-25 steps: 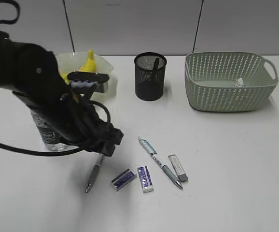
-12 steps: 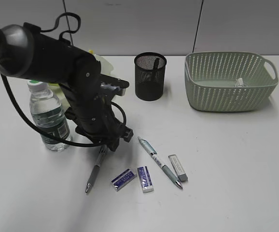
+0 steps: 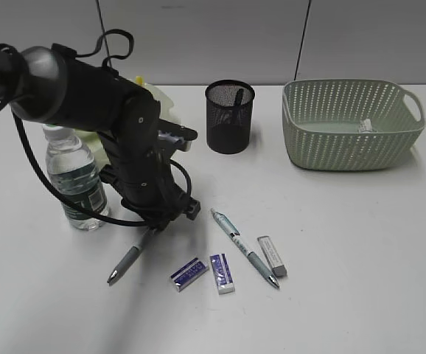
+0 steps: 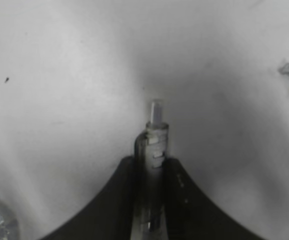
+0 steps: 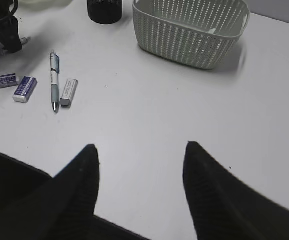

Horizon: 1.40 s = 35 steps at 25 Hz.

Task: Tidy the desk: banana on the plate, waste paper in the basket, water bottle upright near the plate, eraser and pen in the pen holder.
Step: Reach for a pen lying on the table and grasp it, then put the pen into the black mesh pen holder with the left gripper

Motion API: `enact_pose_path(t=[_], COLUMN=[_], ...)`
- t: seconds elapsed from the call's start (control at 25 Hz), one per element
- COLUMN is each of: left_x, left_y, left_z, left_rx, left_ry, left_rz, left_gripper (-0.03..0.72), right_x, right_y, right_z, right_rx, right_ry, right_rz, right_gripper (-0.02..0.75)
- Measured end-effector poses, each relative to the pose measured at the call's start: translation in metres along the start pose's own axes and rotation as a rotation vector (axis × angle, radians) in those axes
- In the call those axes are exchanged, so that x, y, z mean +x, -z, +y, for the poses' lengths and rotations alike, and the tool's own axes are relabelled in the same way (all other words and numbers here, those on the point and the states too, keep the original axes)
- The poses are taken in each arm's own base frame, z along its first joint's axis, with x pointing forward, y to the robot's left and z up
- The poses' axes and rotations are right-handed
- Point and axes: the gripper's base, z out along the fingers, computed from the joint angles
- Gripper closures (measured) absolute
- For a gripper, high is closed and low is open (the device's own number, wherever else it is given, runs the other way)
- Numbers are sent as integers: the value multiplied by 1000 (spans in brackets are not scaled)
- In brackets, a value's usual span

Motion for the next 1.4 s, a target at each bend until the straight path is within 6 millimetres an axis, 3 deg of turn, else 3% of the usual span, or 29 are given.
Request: enact_pose_path(t=[0.04, 0.24, 0.36, 0.52, 0.68, 0.88, 1.08, 1.4], left_x=[0, -4, -13, -36, -63, -90, -111, -131], left_y=[0, 3, 17, 60, 113, 149, 150, 100], left_z=[0, -2, -7, -11, -14, -16, -17, 10], left_rx=[0, 16, 49, 91, 138, 196, 207, 200], left_ry=[1, 19, 46, 58, 55, 38, -38, -2], left_rz=[0, -4, -38, -186, -445, -830, -1125, -1267], left_gripper=[566, 562, 562, 562, 562, 562, 562, 562], right_x=[0, 0, 0, 0, 0, 0, 0, 0], right_y=[0, 0, 0, 0, 0, 0, 0, 0], right_z=[0, 0, 0, 0, 0, 0, 0, 0], right_rx=[0, 0, 0, 0, 0, 0, 0, 0], right_ry=[0, 0, 0, 0, 0, 0, 0, 0], right_rz=[0, 0, 0, 0, 0, 0, 0, 0], right_gripper=[305, 305, 305, 305, 305, 306, 306, 306])
